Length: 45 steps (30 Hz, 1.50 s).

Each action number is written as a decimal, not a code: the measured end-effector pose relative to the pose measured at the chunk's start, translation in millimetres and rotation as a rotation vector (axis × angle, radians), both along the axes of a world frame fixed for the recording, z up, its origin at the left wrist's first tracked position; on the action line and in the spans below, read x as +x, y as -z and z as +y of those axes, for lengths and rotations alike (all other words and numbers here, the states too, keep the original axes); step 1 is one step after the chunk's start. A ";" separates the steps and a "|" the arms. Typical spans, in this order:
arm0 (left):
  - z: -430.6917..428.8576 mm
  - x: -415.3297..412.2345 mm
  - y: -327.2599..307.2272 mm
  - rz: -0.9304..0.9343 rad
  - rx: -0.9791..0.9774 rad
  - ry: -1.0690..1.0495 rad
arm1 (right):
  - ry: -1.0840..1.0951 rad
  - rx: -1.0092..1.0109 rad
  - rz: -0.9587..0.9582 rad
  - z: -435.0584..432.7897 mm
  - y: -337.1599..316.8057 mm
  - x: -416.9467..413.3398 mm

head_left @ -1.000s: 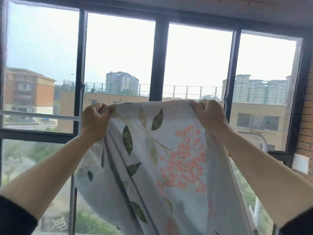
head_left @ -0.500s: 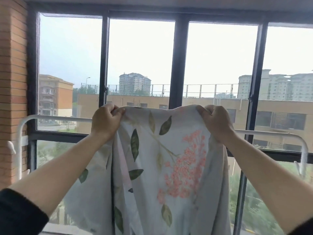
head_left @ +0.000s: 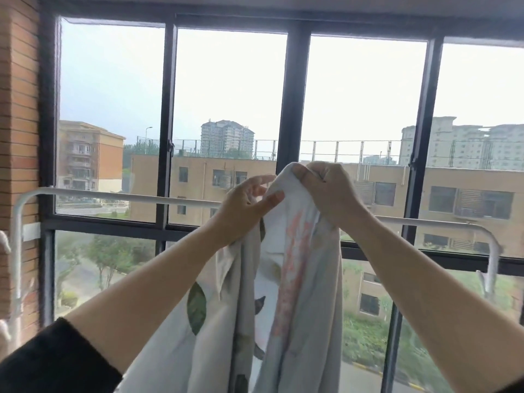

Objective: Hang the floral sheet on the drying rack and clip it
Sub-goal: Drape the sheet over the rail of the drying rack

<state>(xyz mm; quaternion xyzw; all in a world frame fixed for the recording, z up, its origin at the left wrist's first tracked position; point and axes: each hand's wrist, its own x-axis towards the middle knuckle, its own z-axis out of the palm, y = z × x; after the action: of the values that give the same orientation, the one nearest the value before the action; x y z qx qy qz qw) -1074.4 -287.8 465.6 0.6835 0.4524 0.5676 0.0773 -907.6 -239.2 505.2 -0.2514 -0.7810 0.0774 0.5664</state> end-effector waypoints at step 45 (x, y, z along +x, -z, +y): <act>-5.1 -67.1 -3.6 -0.153 0.218 -0.626 | 0.353 0.014 -0.001 18.3 23.4 99.5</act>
<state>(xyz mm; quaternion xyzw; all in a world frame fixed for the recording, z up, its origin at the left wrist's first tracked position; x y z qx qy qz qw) -1141.5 -292.9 469.2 0.4712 0.5698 0.6585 -0.1405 -808.1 -220.9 481.9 -0.3808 -0.7257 -0.0287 0.5723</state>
